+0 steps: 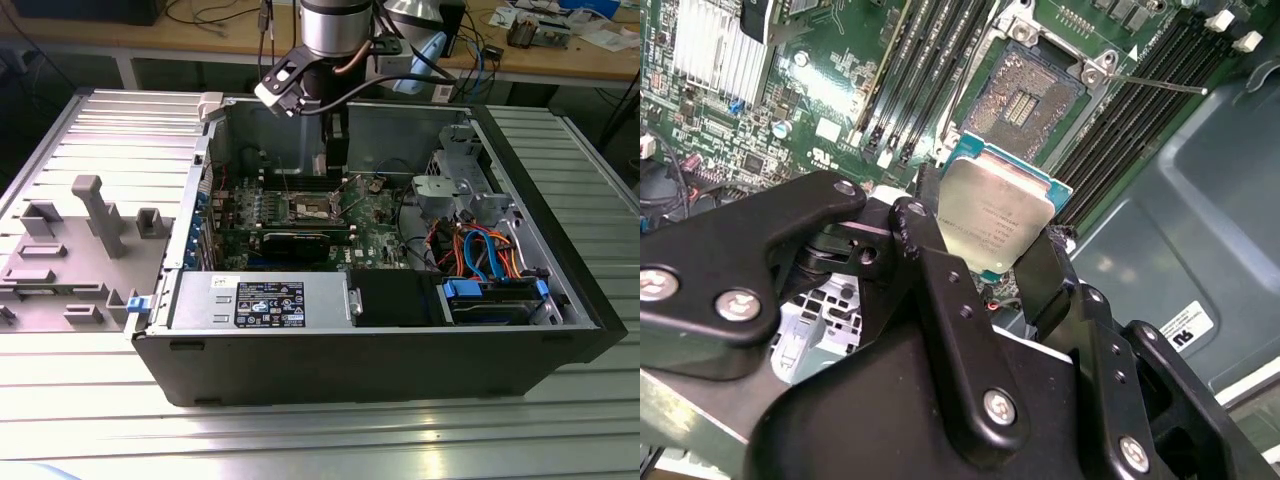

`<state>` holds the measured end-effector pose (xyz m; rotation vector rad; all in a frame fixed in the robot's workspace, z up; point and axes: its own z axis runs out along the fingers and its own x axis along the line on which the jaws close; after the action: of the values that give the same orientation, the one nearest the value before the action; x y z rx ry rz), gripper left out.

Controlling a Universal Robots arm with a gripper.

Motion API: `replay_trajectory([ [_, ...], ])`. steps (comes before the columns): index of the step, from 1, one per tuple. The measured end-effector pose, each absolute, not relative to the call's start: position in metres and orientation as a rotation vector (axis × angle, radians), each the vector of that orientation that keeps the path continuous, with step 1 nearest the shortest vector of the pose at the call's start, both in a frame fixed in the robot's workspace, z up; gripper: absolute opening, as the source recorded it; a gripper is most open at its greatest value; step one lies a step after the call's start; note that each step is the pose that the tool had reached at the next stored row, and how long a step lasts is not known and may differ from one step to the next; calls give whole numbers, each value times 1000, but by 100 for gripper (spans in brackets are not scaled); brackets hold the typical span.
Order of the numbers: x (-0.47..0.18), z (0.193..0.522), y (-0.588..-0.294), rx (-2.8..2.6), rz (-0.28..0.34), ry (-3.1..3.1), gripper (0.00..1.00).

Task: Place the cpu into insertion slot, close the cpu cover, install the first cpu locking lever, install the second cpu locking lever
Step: 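Place the cpu into insertion slot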

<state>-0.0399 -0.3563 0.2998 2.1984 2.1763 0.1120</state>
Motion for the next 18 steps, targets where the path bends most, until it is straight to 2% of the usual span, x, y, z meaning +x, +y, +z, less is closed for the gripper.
replay_trajectory([
  [18, -40, 298, -355, 2210, 111, 2163, 54],
])
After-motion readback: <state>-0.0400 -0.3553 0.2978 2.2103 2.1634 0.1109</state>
